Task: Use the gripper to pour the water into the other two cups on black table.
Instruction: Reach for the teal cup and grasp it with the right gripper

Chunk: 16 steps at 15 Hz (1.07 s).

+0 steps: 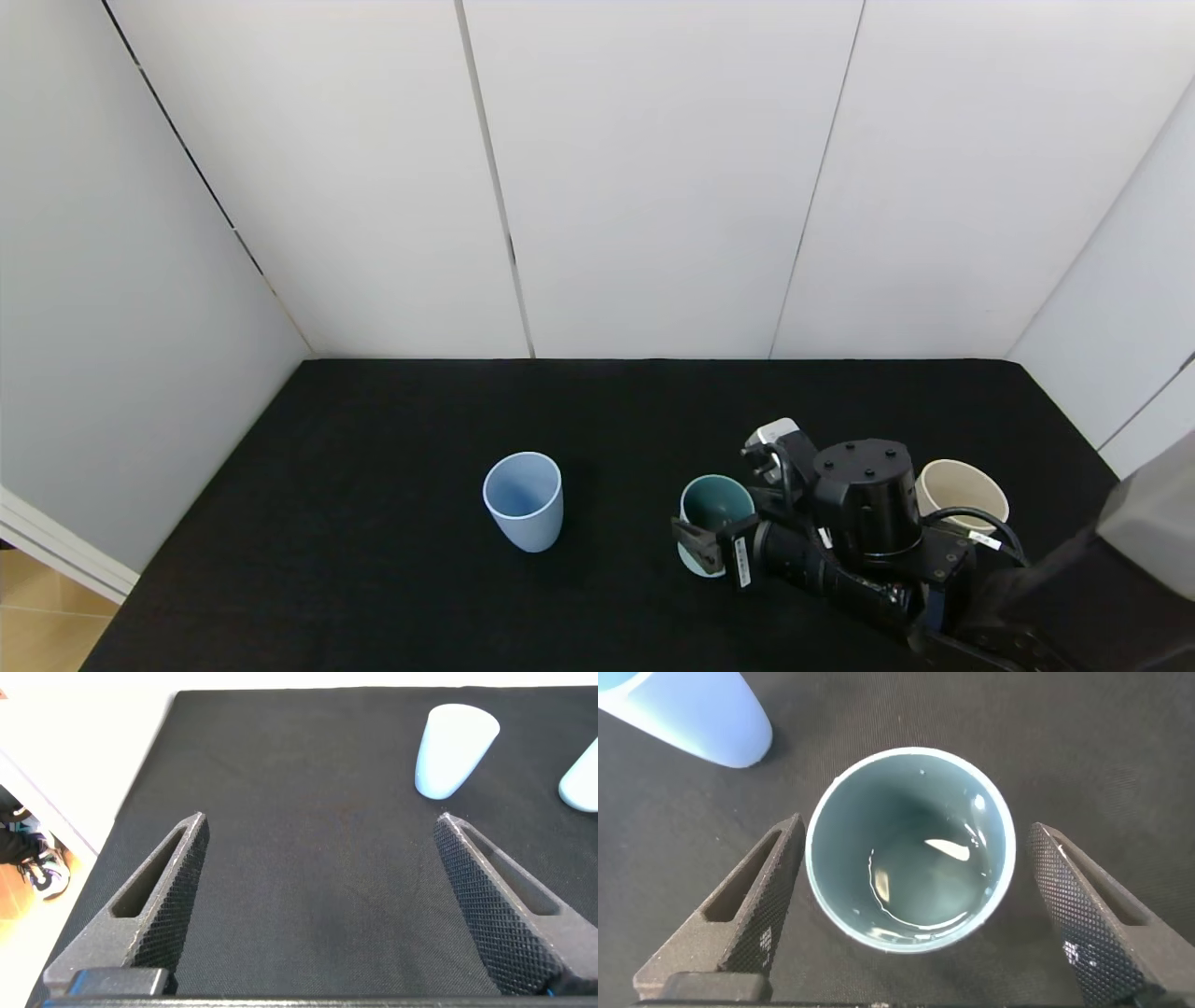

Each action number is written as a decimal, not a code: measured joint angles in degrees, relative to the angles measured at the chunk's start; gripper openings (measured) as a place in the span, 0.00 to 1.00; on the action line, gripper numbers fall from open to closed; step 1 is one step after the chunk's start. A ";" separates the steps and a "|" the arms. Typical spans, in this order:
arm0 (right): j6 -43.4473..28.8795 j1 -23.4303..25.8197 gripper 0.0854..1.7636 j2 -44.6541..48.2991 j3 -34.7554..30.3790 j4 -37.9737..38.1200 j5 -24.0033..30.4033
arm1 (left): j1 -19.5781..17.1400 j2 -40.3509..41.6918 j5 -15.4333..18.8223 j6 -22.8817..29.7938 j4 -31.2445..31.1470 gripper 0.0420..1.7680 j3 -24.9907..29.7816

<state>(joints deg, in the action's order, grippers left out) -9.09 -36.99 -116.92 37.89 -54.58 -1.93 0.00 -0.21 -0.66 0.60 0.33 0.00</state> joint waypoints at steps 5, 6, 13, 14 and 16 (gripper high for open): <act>-0.13 0.26 0.97 -4.30 -0.16 -4.46 -0.07 | 0.00 0.00 -0.02 0.00 0.02 0.97 0.00; -0.11 0.33 0.97 -4.91 -0.16 -4.49 -0.07 | 0.00 0.00 0.00 -0.02 0.00 0.97 0.00; -0.09 0.85 0.97 -6.31 -0.13 -5.27 -0.07 | 0.00 0.00 0.00 -0.02 0.02 0.97 0.00; -0.09 0.85 0.97 -6.29 -0.22 -5.60 -0.07 | 0.00 0.00 0.00 0.00 0.00 0.97 0.00; -0.11 0.88 0.88 -6.23 -0.32 -7.83 -1.95 | 0.00 0.00 0.00 0.00 0.00 0.97 0.00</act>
<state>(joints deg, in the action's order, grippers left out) -9.20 -36.11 -123.15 37.57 -62.40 -3.88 0.00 -0.21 -0.66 0.60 0.33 0.00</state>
